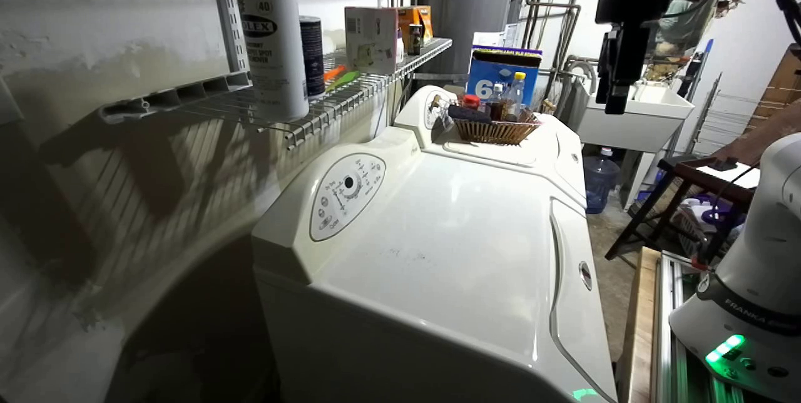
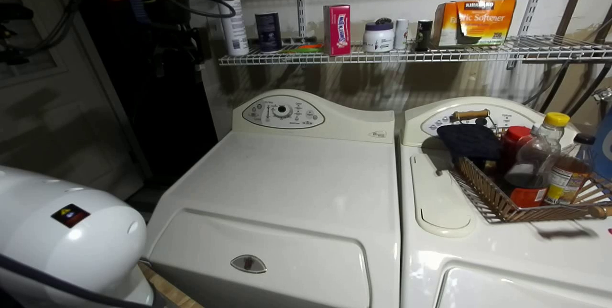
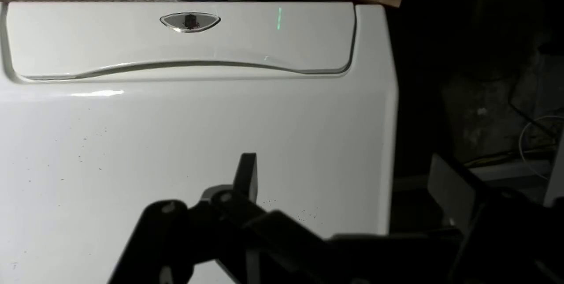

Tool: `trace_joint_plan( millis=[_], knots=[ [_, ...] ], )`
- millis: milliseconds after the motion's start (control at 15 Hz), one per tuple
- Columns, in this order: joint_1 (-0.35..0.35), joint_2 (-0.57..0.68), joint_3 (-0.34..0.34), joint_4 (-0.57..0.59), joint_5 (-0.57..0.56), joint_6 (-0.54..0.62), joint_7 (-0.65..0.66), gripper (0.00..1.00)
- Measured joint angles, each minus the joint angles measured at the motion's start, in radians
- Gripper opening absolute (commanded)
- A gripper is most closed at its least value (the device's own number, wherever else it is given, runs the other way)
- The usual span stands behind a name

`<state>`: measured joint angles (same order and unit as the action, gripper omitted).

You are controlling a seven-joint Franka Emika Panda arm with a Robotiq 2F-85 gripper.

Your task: Press a button on the washing machine

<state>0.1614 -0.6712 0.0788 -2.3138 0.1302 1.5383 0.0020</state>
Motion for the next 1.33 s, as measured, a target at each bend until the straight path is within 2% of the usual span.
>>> trace_joint_plan(
  millis=[1067, 1333],
  knots=[
    [-0.003, 0.001, 0.000, 0.000, 0.000, 0.004, 0.000, 1.00],
    [-0.015, 0.039, -0.021, -0.010, 0.002, 0.110, -0.025, 1.00]
  ],
)
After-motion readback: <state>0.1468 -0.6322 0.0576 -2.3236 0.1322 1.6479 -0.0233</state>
